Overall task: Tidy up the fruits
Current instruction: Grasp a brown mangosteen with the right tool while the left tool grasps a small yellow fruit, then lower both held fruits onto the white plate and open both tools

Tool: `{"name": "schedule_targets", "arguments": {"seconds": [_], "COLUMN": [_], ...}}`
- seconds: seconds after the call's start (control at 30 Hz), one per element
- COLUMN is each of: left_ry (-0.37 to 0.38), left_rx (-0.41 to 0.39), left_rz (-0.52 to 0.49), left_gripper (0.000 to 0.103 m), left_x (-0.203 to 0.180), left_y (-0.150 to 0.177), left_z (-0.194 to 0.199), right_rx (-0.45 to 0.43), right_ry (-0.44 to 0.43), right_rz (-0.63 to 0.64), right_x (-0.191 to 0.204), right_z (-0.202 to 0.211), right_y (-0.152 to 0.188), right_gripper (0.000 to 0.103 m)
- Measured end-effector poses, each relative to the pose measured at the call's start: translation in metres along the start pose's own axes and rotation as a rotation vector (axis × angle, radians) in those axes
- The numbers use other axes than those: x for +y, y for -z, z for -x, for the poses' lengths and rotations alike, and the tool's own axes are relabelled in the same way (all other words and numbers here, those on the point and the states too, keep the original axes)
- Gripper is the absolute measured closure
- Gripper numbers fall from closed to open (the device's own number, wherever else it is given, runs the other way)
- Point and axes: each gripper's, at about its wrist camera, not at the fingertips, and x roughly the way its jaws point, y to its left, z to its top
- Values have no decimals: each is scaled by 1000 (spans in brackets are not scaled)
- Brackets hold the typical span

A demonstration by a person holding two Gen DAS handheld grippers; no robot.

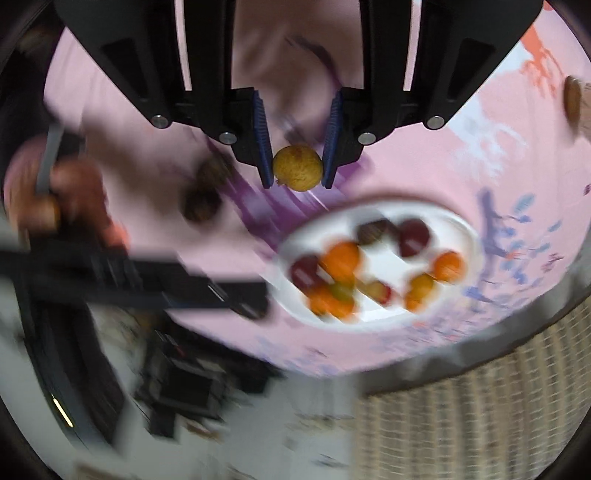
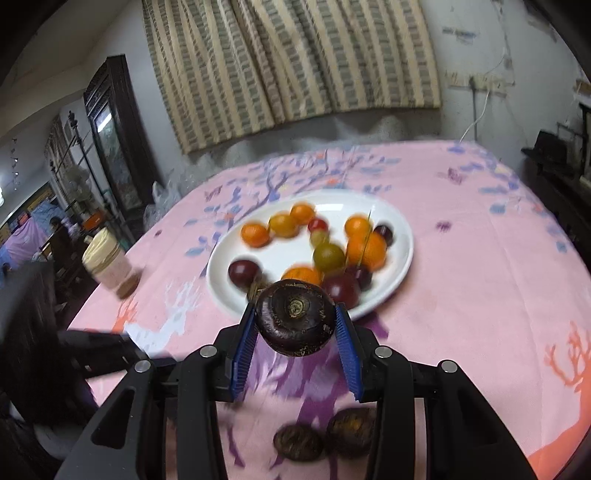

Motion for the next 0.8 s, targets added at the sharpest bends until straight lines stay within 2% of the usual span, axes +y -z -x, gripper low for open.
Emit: {"name": "schedule_targets", "arguments": {"seconds": [0.17, 0.33, 0.53, 0.8], "left_ry": [-111, -171, -207, -216], "left_rx": [-73, -64, -28, 16], "left_rz": [134, 222, 264, 269], "left_gripper": [77, 77, 77, 77], "left_x": [41, 75, 100, 107], "left_y": [-49, -82, -96, -96], "left_z": [-20, -52, -84, -113], "right_rx": [-62, -72, -23, 17], "right_ry": [102, 174, 173, 166], "right_rz": [28, 64, 81, 103], "right_x": [3, 5, 2, 5], "right_z": [-22, -51, -79, -99], "right_y": [-23, -42, -51, -53], "right_gripper": [61, 61, 61, 61]}}
